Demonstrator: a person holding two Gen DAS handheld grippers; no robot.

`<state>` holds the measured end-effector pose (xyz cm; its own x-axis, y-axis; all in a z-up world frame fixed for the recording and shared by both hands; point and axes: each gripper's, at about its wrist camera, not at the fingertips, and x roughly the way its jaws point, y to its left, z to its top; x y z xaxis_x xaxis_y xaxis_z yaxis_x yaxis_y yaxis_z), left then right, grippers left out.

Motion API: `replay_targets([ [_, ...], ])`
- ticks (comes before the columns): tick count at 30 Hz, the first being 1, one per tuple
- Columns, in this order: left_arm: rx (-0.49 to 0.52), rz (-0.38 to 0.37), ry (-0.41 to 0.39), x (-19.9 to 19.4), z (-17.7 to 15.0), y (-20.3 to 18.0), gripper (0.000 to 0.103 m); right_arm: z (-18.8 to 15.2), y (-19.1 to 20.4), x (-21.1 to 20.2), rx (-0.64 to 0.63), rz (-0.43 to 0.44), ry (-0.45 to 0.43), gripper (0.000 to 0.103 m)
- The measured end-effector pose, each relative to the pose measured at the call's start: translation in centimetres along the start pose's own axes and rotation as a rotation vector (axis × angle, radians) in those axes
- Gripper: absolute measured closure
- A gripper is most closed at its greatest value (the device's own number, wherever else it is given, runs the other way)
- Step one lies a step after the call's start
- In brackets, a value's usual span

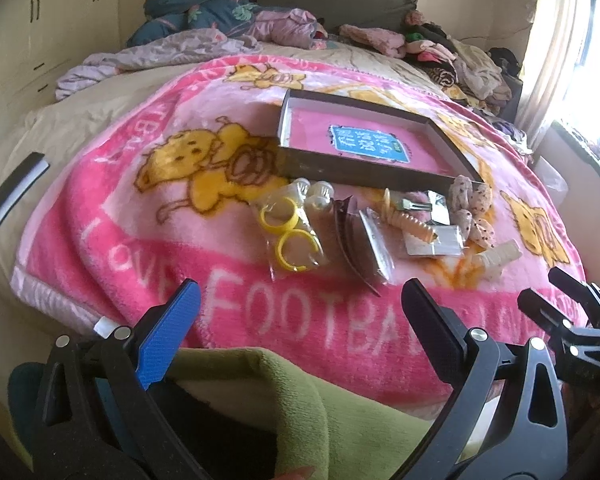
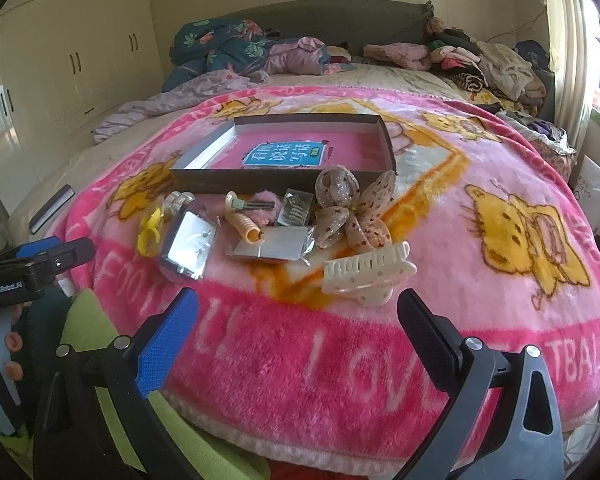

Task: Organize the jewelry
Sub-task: 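Grasp the white claw clip with the right tool while the left tool grasps a clear plastic packet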

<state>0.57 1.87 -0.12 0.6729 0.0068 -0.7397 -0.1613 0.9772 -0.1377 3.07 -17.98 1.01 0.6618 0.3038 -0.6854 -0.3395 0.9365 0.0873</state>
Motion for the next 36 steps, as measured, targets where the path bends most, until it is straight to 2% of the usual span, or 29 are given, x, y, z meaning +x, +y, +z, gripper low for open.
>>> replay_targets([
  [4, -0.006, 0.003, 0.026, 0.9, 0.1, 0.5, 0.009, 0.5, -0.9, 0.8, 0.009, -0.016, 0.001, 0.004],
  [7, -0.008, -0.027, 0.044, 1.5, 0.5, 0.5, 0.009, 0.6, -1.6, 1.4, 0.018, -0.029, 0.005, 0.004],
  [15, 0.037, -0.178, 0.101, 3.9, 1.6, -1.8, 0.009, 0.3, -4.1, 3.5, 0.061, -0.061, 0.036, 0.006],
  [18, 0.053, -0.195, 0.124, 5.0, 1.7, -2.8, 0.022, 0.2, -5.1, 4.4, 0.081, -0.064, 0.050, 0.010],
  [20, 0.065, -0.210, 0.137, 5.6, 1.8, -3.4, 0.023, 0.0, -5.6, 4.9, 0.089, -0.069, 0.056, 0.010],
  [21, 0.073, -0.208, 0.142, 5.9, 1.8, -3.6, 0.026, -0.1, -5.8, 5.2, 0.090, -0.072, 0.060, 0.010],
  [22, 0.083, -0.211, 0.151, 6.2, 1.9, -4.0, 0.032, -0.2, -5.9, 5.5, 0.093, -0.074, 0.066, 0.010],
  [29, 0.108, -0.233, 0.187, 7.5, 2.4, -5.0, 0.045, -0.2, -5.8, 6.9, 0.065, -0.076, 0.068, 0.011],
  [31, 0.111, -0.239, 0.190, 7.8, 2.6, -5.2, 0.057, -0.1, -5.8, 7.1, 0.066, -0.069, 0.063, 0.011],
  [33, 0.125, -0.229, 0.199, 8.3, 2.7, -5.5, 0.061, 0.0, -5.8, 7.2, 0.057, -0.067, 0.054, 0.011],
  [34, 0.125, -0.228, 0.209, 8.5, 2.7, -5.5, 0.069, 0.1, -5.7, 7.3, 0.056, -0.064, 0.052, 0.012],
  [36, 0.116, -0.233, 0.228, 9.1, 2.7, -5.5, 0.074, 0.2, -5.9, 7.5, 0.055, -0.057, 0.052, 0.013],
])
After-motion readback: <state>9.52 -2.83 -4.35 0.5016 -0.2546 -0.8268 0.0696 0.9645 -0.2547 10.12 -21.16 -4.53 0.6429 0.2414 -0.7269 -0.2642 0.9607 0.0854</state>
